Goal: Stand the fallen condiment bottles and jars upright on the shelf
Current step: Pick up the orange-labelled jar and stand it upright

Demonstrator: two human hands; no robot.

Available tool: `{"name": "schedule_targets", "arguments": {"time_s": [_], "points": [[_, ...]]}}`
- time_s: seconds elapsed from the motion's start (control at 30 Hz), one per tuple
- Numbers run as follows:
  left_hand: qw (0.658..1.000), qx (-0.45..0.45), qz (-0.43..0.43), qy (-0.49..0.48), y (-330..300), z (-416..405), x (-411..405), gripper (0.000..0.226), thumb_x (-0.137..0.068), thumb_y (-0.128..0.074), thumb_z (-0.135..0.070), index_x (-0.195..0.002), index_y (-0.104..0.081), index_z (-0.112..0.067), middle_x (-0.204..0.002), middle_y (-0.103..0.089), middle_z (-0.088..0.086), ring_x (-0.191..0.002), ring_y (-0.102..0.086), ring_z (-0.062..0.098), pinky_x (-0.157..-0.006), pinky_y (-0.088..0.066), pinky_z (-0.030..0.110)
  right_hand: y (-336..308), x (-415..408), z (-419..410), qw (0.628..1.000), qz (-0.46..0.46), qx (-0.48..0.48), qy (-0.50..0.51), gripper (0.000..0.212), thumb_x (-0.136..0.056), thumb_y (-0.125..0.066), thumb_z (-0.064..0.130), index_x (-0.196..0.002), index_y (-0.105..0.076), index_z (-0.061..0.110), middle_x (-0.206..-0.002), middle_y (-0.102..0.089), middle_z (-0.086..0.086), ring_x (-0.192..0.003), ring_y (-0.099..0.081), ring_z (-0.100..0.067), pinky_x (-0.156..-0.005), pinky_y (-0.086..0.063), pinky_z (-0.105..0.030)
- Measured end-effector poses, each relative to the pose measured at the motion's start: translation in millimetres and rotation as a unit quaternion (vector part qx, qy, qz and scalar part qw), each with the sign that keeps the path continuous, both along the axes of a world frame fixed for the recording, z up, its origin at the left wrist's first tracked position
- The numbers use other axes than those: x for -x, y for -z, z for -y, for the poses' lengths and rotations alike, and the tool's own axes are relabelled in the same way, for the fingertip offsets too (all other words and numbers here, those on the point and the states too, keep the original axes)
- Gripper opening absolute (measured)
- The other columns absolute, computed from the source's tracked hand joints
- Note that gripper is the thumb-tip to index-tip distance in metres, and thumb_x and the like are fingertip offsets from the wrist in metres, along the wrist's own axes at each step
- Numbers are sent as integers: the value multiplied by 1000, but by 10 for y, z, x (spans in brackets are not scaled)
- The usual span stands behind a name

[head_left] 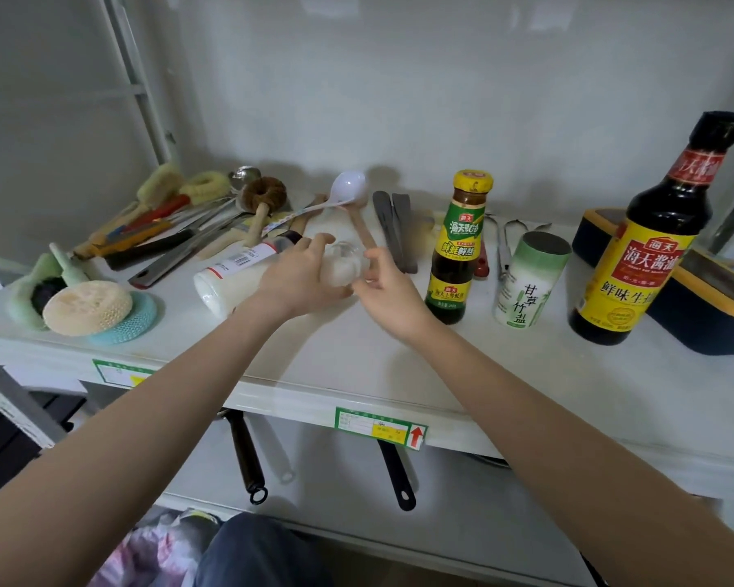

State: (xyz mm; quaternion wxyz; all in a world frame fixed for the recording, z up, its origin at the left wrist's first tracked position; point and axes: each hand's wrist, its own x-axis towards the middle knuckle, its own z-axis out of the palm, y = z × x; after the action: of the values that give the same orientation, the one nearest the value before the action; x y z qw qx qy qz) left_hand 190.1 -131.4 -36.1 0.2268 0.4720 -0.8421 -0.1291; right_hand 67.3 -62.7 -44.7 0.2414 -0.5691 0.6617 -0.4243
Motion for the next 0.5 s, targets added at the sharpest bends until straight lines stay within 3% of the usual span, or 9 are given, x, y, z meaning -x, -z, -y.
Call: {"name": "schedule_targets", "arguments": {"time_s": [0.1,0.27,0.4,0.5], "points": [[998,33,52,-31,19,10,46,75,-75,-68,-43,-136,-36,-15,-136,-46,13,-126,-44,34,-95,-41,45,70,-10,121,1000,10,-11,5,45,-92,-47,16,-133,-32,10,-136,-48,-13,-117,-51,-27,-78,-34,-22],[992,69,78,-75,104,55,106,64,-76,-66,-39,-131,-40,-17,-130,-49,10,-124,-42,33,-93,-41,44,152,-12,271,999,21,-29,17,42,-90,-46,19,-130,-34,12,-132,-50,-14,-116,-51,-31,-79,-34,-26],[993,93,13,-66,128,45,81,59,-73,-66,-38,-126,-46,-21,-120,-60,8,-114,-51,34,-84,-44,40,175,-17,300,996,77,-29,24,44,-86,-50,25,-126,-32,15,-132,-49,-13,-119,-51,-31,-100,-43,-42],[990,85,-94,-58,119,-1,67,58,-74,-69,-37,-124,-46,-18,-119,-64,4,-109,-57,33,-83,-46,39,154,50,277,991,127,-27,33,34,-89,-49,35,-114,-30,23,-118,-53,-9,-113,-56,-31,-102,-43,-50]]}}
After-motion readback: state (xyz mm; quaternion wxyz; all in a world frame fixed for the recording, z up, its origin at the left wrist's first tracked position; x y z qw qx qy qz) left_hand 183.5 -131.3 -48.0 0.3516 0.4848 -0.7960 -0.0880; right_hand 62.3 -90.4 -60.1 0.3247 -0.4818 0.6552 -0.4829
